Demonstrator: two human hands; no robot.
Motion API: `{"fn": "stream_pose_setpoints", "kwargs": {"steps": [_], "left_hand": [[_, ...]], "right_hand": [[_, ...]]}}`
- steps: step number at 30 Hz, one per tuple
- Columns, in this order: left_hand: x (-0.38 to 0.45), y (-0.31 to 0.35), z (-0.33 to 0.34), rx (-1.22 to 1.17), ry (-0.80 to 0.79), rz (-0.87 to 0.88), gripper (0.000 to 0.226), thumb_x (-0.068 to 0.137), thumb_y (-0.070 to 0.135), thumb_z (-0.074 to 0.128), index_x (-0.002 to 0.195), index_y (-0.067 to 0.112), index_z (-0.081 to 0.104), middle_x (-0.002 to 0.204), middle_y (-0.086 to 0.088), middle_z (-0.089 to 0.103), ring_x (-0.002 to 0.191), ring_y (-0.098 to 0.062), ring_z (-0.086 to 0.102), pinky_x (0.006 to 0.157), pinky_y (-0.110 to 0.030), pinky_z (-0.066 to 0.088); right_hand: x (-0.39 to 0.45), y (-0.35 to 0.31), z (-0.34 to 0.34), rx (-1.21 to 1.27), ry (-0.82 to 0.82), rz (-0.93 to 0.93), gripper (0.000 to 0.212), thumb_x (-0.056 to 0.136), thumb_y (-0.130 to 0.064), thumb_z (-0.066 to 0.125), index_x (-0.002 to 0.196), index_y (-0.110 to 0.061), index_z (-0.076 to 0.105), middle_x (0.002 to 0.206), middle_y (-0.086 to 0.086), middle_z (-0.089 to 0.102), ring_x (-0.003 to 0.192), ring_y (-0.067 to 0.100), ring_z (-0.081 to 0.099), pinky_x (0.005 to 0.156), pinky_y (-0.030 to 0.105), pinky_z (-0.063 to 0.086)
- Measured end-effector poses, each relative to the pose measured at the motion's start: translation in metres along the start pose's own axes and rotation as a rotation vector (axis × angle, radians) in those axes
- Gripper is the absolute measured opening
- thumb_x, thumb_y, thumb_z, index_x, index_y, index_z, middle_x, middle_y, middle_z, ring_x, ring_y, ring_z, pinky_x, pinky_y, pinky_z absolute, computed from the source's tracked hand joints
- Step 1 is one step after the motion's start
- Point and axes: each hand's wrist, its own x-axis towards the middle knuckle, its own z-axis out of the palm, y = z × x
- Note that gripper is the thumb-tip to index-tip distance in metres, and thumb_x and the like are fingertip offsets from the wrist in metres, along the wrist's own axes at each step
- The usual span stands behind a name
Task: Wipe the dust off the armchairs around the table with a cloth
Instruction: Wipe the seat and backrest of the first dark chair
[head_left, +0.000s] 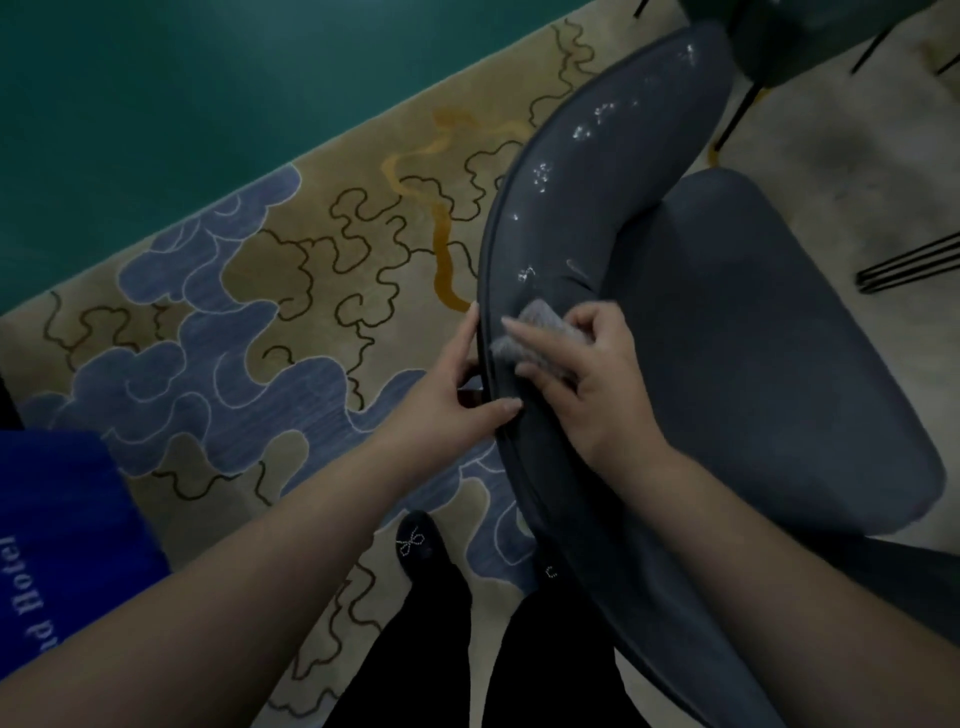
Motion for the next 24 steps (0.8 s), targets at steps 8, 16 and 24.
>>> {"fn": "stream_pose_setpoints", "kwargs": {"steps": [8, 16, 24], "left_hand": [[0.01, 0.001, -0.01, -0.045, -0.077, 0.048, 0.091, 0.085, 0.009, 0.069, 0.146, 0.05, 0.015, 0.128, 0.005, 0.055, 0.109, -0.017, 0.063, 0.09, -0.043, 0.054], [0.031, 0.012, -0.023, -0.081, -0.077, 0.031, 0.093, 0.084, 0.003, 0.068, 0.149, 0.044, 0.015, 0.124, 0.012, 0.054, 0.104, -0.007, 0.065, 0.078, -0.023, 0.054], [0.053, 0.028, -0.028, -0.049, -0.048, 0.001, 0.092, 0.083, 0.007, 0.07, 0.148, 0.045, 0.017, 0.13, 0.006, 0.054, 0.107, -0.012, 0.064, 0.091, -0.038, 0.054]], "right_hand": [[0.051, -0.007, 0.009, -0.156, -0.008, 0.0, 0.031, 0.086, -0.024, 0.068, 0.116, -0.033, 0.068, 0.111, 0.013, 0.045, 0.105, 0.028, 0.04, 0.093, 0.023, 0.033], [0.019, -0.001, 0.011, -0.088, 0.074, 0.06, 0.035, 0.084, -0.02, 0.07, 0.116, -0.033, 0.068, 0.106, 0.005, 0.041, 0.1, 0.022, 0.039, 0.092, 0.02, 0.033], [0.068, 0.011, 0.014, -0.104, 0.17, 0.106, 0.034, 0.087, -0.025, 0.067, 0.119, -0.036, 0.065, 0.102, 0.005, 0.04, 0.098, 0.024, 0.041, 0.091, 0.02, 0.033]]}}
